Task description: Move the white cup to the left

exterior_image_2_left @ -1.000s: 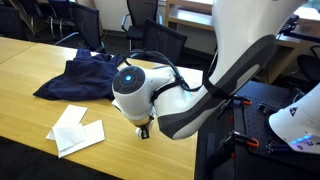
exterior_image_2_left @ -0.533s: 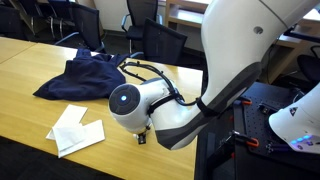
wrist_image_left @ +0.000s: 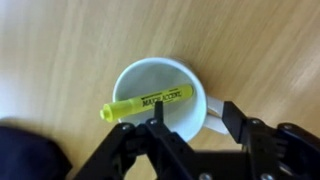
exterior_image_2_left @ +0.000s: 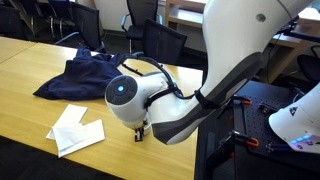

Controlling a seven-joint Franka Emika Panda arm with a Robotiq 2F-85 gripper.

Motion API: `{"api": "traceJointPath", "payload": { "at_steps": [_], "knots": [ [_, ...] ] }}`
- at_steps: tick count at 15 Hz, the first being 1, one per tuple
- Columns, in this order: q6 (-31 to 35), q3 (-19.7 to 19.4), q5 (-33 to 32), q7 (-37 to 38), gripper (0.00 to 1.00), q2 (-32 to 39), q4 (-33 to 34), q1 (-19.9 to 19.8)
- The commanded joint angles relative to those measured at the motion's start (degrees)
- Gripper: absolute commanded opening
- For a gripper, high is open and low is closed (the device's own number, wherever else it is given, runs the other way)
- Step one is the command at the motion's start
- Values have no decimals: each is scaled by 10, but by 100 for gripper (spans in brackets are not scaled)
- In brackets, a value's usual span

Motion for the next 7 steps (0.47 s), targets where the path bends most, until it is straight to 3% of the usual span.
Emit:
{"api": "traceJointPath", "payload": {
  "at_steps": [1, 4, 7],
  "knots": [
    [-12, 76, 96, -70, 97, -69, -52, -85],
    [-20, 105, 187, -102, 100, -134, -98, -137],
    [-39, 106, 226, -131, 100, -197, -142, -163]
  ]
}}
